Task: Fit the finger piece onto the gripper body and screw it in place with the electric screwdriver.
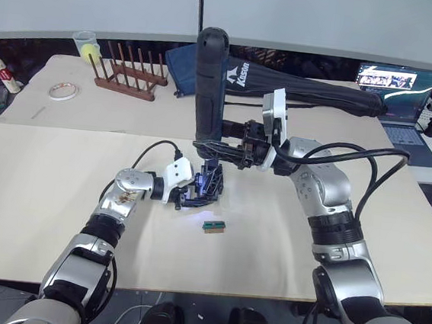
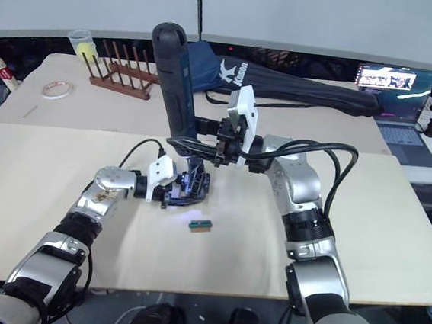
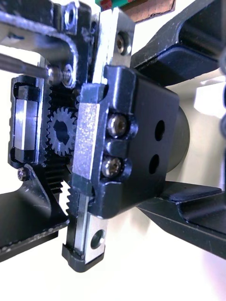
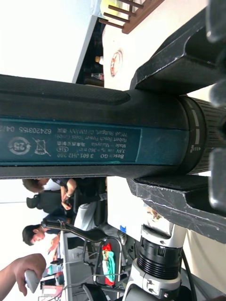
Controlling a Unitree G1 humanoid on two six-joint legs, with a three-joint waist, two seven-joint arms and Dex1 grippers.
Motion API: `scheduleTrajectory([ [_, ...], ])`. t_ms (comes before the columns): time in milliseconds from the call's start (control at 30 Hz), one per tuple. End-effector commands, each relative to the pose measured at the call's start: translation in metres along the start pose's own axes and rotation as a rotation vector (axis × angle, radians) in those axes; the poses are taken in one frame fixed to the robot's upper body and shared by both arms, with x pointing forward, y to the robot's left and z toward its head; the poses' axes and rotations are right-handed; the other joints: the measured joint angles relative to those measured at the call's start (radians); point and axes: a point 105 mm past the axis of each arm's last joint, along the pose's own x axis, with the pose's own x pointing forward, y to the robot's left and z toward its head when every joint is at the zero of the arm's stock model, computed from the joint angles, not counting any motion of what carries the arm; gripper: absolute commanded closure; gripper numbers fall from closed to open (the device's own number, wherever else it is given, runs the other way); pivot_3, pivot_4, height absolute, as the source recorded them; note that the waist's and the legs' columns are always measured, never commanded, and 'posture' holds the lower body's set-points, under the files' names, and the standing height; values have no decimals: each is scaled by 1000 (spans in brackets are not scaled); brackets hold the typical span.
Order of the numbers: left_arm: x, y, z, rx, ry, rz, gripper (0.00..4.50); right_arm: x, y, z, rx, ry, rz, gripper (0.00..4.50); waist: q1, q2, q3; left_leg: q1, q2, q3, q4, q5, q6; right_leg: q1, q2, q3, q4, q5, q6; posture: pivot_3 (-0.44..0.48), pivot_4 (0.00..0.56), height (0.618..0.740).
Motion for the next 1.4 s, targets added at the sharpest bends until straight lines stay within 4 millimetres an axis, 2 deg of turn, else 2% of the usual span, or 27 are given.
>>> scheduleTrajectory([
  [33,-6,7,12,45,-31,29,2195,-1,9,-29,96,103,13,2572,0,0,0,0,0,0,0,0,0,0,0,0,0,0,0,0,150,740],
  [333,-6,8,13,44,-31,29,2195,8,19,-24,99,81,29,2572,0,0,0,0,0,0,-1,0,0,0,0,0,-1,0,0,0,150,740],
  [600,-7,8,12,44,-30,31,2195,1,2,-36,110,112,-58,2572,0,0,0,0,0,0,-1,0,0,0,0,0,-1,0,0,0,150,740],
  [1000,-8,6,12,43,-32,28,2195,-3,-3,-44,151,134,-91,2572,0,0,0,0,0,0,-1,0,0,0,0,0,-1,0,0,0,150,740],
  [1200,-8,6,12,44,-28,28,2195,-12,-19,-40,181,106,-156,2572,-1,0,0,0,0,0,-2,0,0,0,0,0,-1,0,0,0,150,740],
  [1400,-8,7,12,43,-26,28,2195,-4,7,-23,177,54,-37,2572,-1,0,0,0,0,0,-3,0,0,0,-1,0,-2,0,0,0,150,740],
])
